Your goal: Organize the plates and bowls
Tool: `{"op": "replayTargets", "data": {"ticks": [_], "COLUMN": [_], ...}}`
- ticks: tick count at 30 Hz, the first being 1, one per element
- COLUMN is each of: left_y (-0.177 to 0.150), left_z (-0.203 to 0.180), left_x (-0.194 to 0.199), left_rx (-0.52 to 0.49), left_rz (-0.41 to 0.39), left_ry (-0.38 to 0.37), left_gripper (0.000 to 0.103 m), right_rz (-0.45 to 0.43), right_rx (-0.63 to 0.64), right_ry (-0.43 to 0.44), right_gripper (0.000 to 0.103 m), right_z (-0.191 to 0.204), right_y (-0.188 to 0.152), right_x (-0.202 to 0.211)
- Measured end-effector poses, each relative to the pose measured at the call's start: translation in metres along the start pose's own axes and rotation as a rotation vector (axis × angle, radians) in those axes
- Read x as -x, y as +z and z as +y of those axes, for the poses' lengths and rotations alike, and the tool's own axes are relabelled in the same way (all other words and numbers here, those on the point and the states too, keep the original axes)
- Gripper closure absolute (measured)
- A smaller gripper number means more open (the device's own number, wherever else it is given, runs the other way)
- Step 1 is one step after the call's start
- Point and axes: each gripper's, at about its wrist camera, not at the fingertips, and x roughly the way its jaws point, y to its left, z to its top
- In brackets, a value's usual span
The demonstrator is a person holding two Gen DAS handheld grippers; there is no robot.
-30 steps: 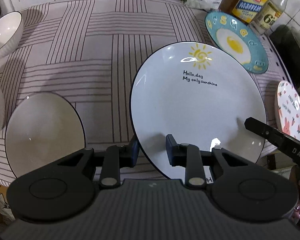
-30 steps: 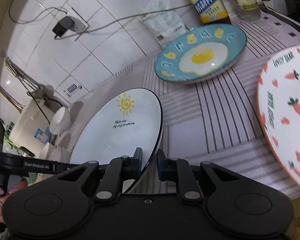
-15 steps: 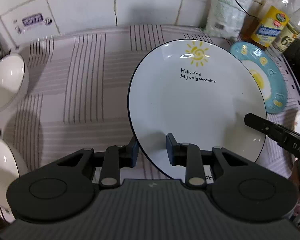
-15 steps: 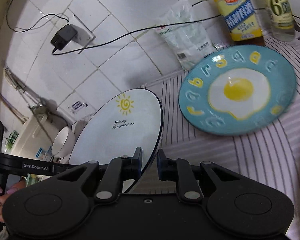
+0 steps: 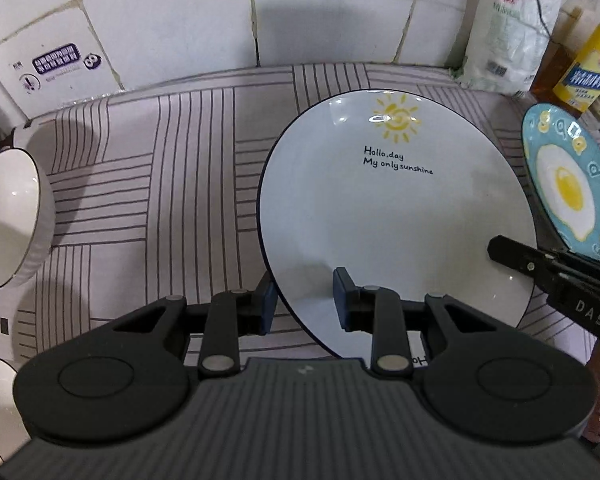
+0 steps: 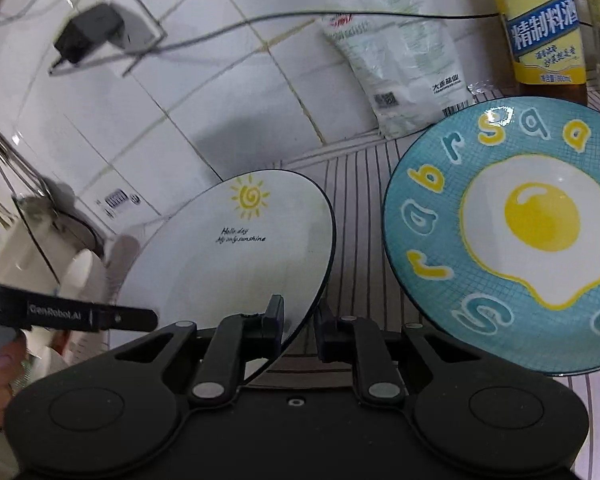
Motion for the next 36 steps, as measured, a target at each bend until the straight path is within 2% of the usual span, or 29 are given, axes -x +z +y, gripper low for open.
{"op": "replayTargets", "data": {"ticks": [6,12,15,17,18,19,21,26,31,36], "left_y": [-0.003,-0.004,-0.007,-0.008,-0.009,-0.011,-0.013,-0.022,-0.037,-0.05], "left_z": [-0.001,-0.001,0.003,0.004,0.003,0.002,-0.002,-0.018,-0.035,-0.045], "left_x": [-0.01,-0.011,-0.006,0.0,0.004,0.01,0.02,0.048,0.075,0.102], "left_rx": [0.044,0.074,0.108,0.13,0.131,0.128,0.109,0.051,-0.01,-0.021], "left_rz": [0.004,0.015,0.006,0.0,-0.01,-0.02,-0.036,-0.077,-0.099,-0.115], "left_ry": [-0.001,0.013,0.019,0.024,0.027,0.034,0.041,0.069,0.087,0.065], "left_gripper": [0.075,0.073,0.071,0.068,0.066,0.063,0.061,0.051,0.049,0.046], "right_rz": [-0.011,0.033,0.043,0.05,0.049,0.037,0.022,-0.008,-0.031,-0.042], "right_rx": [0.029,0.101,0.132,0.124,0.116,0.106,0.097,0.145,0.196,0.236], "right_ry": [-0.058,-0.126,-0.131,-0.095,-0.071,-0.053,-0.036,-0.072,-0.107,-0.082], "right_gripper": [0.081,0.072,0.061,0.047,0.045,0.042,0.04,0.035,0.031,0.029], "right_z": [0.001,0.018,0.026,0.027,0.026,0.026,0.025,0.026,0.029,0.04], "right_y": [-0.006,-0.001,-0.002,0.0,0.001,0.002,0.004,0.007,0.009,0.009], "right_x": [-0.004,-0.008,0.002,0.013,0.019,0.026,0.04,0.065,0.092,0.131]}}
